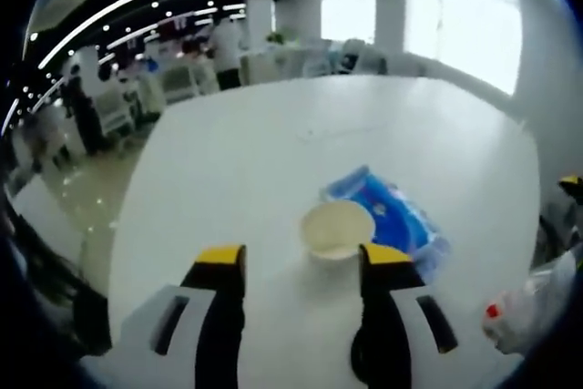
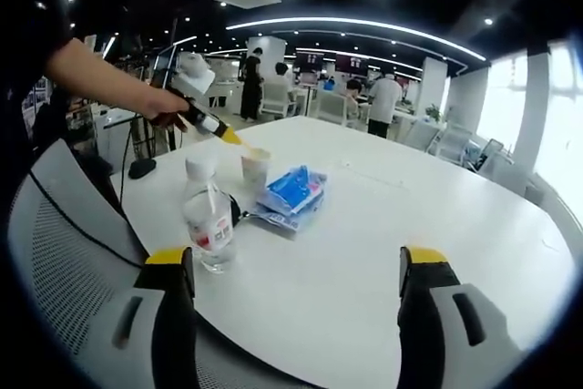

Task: Arrange the tabletop items into an orderly group along one side of the table until the central work area is clear of visible clutter.

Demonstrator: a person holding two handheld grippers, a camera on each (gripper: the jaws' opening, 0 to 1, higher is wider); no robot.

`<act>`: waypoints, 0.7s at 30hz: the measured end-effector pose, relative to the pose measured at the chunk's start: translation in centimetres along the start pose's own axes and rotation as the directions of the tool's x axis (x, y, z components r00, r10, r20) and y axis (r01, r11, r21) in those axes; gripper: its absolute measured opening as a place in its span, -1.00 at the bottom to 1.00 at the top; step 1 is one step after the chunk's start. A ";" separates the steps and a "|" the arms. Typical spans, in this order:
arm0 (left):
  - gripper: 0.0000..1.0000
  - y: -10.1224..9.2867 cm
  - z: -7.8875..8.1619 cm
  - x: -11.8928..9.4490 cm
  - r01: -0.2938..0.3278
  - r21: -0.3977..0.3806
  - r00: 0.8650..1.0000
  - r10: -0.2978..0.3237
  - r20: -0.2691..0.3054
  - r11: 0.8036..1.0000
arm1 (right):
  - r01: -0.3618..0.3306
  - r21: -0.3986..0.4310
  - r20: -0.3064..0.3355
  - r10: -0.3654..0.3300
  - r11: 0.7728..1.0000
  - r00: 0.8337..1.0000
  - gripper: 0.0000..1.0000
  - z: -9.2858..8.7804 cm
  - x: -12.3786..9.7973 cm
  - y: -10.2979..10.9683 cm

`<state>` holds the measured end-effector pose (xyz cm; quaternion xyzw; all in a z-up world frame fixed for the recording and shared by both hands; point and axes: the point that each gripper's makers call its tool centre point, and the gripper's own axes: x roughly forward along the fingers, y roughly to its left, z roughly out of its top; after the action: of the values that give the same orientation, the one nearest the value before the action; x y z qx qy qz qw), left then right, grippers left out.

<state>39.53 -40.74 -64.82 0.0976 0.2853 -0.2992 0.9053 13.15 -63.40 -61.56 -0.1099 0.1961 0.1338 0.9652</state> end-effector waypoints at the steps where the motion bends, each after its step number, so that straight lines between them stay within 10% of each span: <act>1: -0.03 -0.1 0.0 -0.2 0.002 0.000 1.000 -0.002 0.005 1.000 | -0.001 0.002 0.001 0.001 1.000 1.000 0.88 0.0 0.0 0.0; 21: 0.36 -7.3 0.9 -6.2 0.151 0.057 0.976 -0.158 0.147 0.987 | -0.020 0.011 -0.011 0.020 1.000 1.000 1.00 -0.2 0.1 0.3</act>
<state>31.51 -43.85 -60.55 0.0727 0.2156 -0.3815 0.8959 13.09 -63.16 -61.79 -0.1034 0.2034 0.1415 0.9633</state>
